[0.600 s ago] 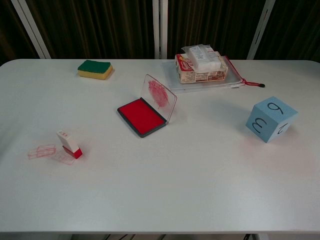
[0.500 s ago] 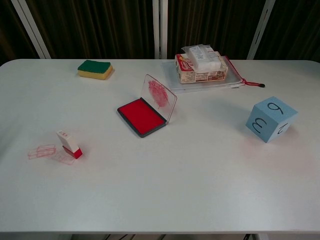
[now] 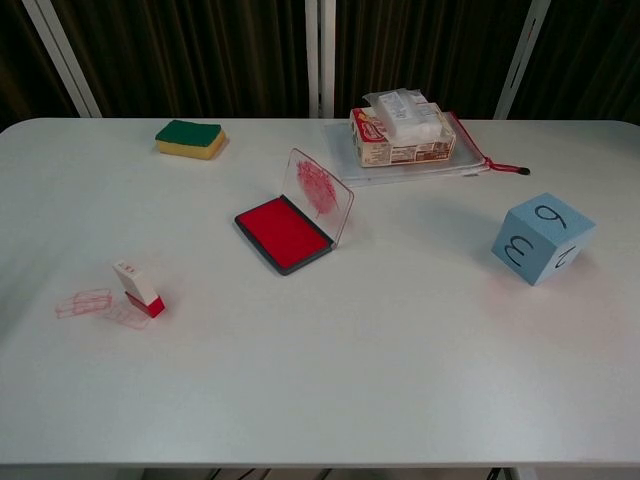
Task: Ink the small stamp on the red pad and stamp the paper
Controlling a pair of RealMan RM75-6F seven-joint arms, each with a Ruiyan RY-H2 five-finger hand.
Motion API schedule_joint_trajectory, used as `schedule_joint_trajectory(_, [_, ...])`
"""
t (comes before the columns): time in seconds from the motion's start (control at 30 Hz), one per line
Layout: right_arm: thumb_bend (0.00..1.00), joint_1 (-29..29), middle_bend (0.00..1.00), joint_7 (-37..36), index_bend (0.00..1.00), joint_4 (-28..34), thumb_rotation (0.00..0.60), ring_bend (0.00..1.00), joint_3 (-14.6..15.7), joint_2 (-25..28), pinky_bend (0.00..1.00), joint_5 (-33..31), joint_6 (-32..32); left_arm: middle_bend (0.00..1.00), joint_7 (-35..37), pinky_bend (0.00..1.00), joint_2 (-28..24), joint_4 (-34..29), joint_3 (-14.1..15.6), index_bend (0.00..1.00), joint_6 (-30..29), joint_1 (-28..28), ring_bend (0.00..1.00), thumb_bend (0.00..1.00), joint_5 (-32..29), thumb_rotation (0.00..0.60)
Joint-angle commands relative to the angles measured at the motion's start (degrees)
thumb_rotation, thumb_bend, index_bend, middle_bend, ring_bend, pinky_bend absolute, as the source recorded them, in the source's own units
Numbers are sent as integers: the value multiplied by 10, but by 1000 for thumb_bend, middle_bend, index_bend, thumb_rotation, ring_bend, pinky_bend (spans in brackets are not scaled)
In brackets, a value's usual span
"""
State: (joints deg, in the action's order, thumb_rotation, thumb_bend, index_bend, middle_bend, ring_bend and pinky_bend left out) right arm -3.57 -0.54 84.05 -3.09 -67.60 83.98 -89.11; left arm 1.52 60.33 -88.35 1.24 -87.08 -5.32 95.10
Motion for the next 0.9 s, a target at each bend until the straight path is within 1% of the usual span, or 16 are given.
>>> schedule_joint_trajectory(0.03, [107,1,0,4,0,2,600,0,0,1,0,0,1,109,-10,226,-8,-9,1,100,13,-18,115,0,19,600])
schedule_joint_trajectory(0.2, [114,3,0,15,0,10,600,0,-1,6,0,2,1,110,-22,257,5,-17,-7,101,26,-54,116,0,62,600])
schedule_joint_trajectory(0.23, [116,3,0,15,0,11,600,0,-2,7,0,2,0,114,-25,279,13,-16,-9,102,33,-65,126,0,71,600])
schedule_joint_trajectory(0.27, [119,3,0,15,0,12,600,0,-2,8,0,1,-1,124,-29,321,20,-15,-11,105,39,-73,157,0,77,600])
schedule_joint_trajectory(0.33, [119,3,0,16,0,13,600,0,-2,9,0,0,1,161,-39,470,36,-13,-13,111,61,-93,282,0,88,600])
schedule_joint_trajectory(0.4, [120,3,0,17,0,14,600,0,-1,9,0,0,3,207,-35,695,47,-15,-11,120,90,-114,511,0,94,600])
schedule_joint_trajectory(0.43, [120,3,0,17,0,14,600,0,0,9,0,0,3,219,-31,751,53,-15,-9,125,105,-125,584,0,97,600])
schedule_joint_trajectory(0.47, [120,2,0,16,0,13,600,0,0,9,0,0,4,235,-28,820,62,-12,-9,133,121,-137,688,0,99,600])
schedule_joint_trajectory(0.5, [120,2,0,15,0,12,600,0,1,8,0,-1,4,244,-28,850,70,-9,-8,140,130,-145,739,1,102,600])
schedule_joint_trajectory(0.6, [120,-1,0,11,0,10,600,0,3,10,0,-6,7,251,-33,892,111,12,-8,163,172,-185,808,16,119,600])
schedule_joint_trajectory(0.67, [120,-3,0,10,0,12,600,0,4,14,0,-8,8,254,-35,906,133,24,-10,173,191,-203,836,37,123,600])
schedule_joint_trajectory(0.77, [120,-8,0,9,0,13,600,0,4,19,0,-10,3,255,-47,920,169,49,-15,175,216,-228,857,63,121,600])
schedule_joint_trajectory(0.9, [122,-12,0,5,0,11,600,0,5,21,0,-14,1,255,-67,924,212,88,-17,177,229,-245,865,69,117,600])
